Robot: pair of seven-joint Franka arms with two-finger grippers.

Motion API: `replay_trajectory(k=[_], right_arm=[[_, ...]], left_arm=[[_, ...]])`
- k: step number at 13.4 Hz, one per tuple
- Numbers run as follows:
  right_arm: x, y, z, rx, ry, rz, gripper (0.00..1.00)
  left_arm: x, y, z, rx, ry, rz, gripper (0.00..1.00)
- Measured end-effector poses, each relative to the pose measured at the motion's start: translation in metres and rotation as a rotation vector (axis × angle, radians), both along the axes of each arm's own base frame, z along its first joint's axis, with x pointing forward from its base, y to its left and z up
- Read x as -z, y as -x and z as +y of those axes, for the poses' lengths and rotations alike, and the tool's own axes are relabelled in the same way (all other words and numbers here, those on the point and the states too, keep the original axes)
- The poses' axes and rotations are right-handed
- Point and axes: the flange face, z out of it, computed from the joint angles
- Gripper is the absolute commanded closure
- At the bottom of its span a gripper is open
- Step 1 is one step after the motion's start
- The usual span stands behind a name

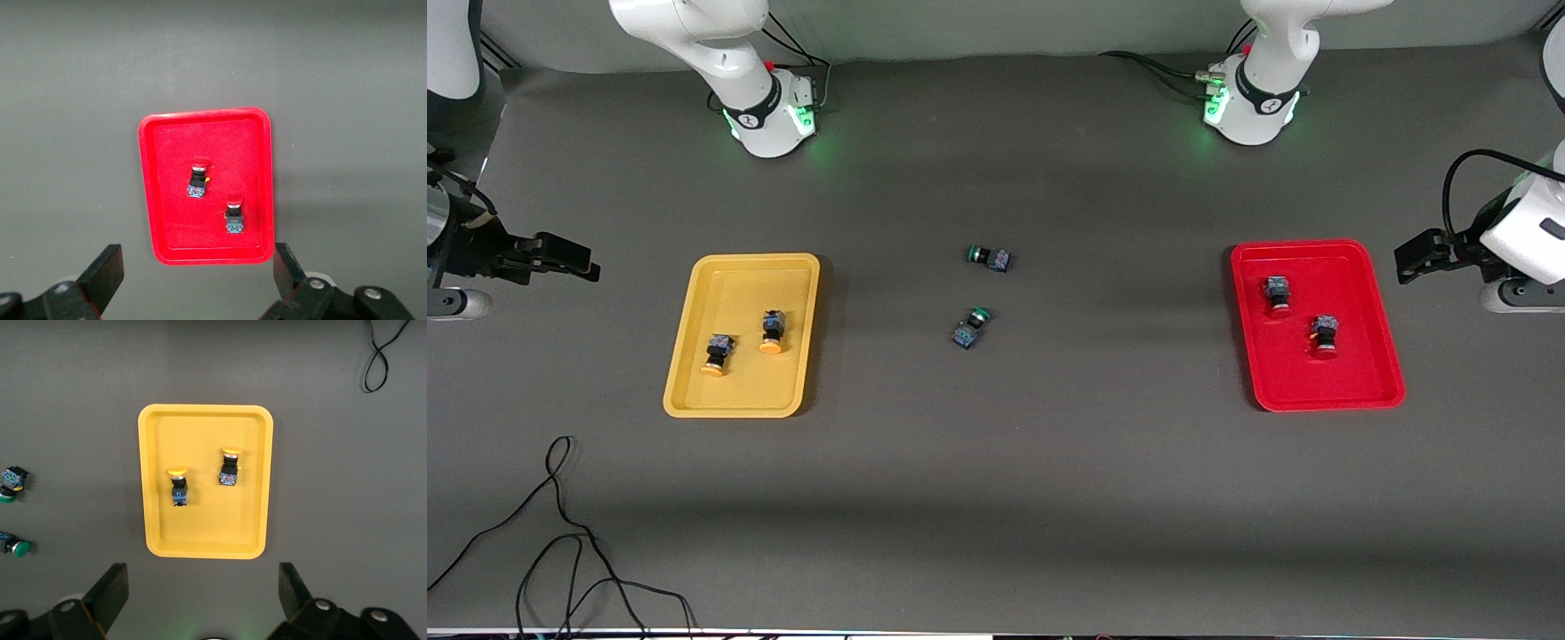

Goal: Place red and yellow buttons in trays

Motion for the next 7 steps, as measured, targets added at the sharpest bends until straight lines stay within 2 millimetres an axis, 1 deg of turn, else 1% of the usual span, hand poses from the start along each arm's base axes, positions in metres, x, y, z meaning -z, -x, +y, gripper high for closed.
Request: replay_trajectory(k=[7], right_arm=[[-0.0029,0.0001,0.0,0.001,0.001,-0.006,0.0]], left_arm=[[-0.0049,0.0051,-0.0005,-0.001,0.003,0.004,0.0]])
